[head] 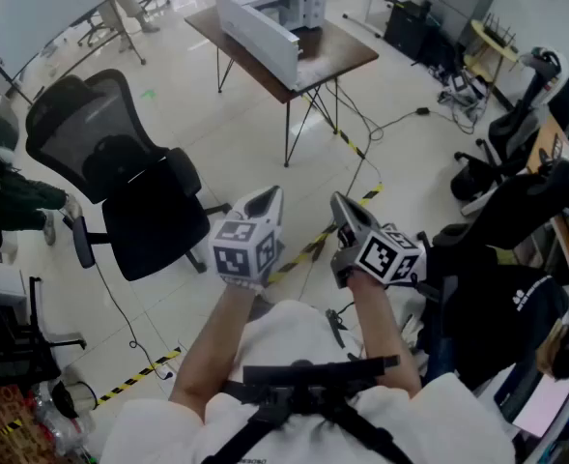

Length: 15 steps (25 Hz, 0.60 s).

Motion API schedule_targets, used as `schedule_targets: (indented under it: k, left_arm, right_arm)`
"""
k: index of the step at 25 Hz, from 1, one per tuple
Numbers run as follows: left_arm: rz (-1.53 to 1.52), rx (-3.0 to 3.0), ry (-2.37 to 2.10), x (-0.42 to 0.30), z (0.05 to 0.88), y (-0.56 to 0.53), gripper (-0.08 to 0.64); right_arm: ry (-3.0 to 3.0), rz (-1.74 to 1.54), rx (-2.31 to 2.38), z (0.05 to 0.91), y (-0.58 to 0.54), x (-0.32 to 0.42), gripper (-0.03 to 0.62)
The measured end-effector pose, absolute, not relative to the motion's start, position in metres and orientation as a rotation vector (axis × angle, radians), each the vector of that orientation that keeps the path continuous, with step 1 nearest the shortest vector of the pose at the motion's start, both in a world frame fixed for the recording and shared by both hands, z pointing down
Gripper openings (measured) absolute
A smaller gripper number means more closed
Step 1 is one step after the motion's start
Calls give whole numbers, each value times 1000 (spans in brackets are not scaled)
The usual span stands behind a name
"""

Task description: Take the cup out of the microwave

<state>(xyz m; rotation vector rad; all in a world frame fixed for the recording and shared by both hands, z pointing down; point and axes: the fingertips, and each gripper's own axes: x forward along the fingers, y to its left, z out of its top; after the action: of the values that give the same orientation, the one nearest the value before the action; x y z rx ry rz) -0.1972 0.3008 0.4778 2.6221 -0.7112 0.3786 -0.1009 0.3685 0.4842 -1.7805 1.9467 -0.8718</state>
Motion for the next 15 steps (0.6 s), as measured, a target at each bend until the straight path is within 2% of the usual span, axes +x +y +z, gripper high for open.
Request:
schedule_targets:
  k: [15]
  left_arm:
    - [449, 2568, -719, -183, 512, 315, -8]
  right_arm:
    - [1836, -929, -1760, 516, 403, -57, 0]
